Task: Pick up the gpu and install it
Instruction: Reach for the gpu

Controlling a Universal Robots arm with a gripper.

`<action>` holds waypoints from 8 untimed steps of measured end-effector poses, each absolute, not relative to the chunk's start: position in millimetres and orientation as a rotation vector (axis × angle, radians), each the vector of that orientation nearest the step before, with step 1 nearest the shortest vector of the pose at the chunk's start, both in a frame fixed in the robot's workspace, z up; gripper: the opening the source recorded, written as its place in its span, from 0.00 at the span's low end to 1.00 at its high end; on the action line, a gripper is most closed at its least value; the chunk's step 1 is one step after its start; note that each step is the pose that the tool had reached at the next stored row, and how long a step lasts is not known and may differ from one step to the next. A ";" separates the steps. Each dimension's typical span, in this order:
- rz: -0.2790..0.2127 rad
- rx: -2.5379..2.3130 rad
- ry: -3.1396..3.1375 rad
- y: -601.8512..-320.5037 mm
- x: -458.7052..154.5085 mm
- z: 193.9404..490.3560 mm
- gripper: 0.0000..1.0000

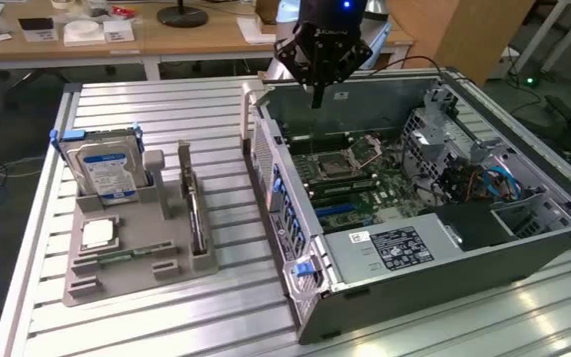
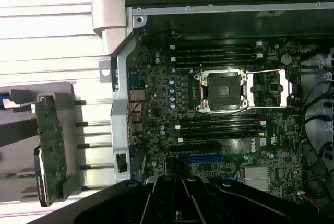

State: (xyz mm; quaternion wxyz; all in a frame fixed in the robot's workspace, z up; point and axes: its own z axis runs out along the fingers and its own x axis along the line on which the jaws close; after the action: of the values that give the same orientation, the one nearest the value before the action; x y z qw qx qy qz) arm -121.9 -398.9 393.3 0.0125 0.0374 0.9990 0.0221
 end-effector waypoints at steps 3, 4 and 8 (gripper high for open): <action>0.069 0.117 3.114 -398.9 -122.1 393.3 0.11; 0.069 0.117 3.114 -399.0 -122.9 393.3 0.11; 0.069 0.117 3.114 -399.4 -129.1 393.3 0.11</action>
State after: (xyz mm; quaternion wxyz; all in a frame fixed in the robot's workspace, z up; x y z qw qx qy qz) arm -129.1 -399.4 393.3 0.0125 0.0374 0.9990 0.0221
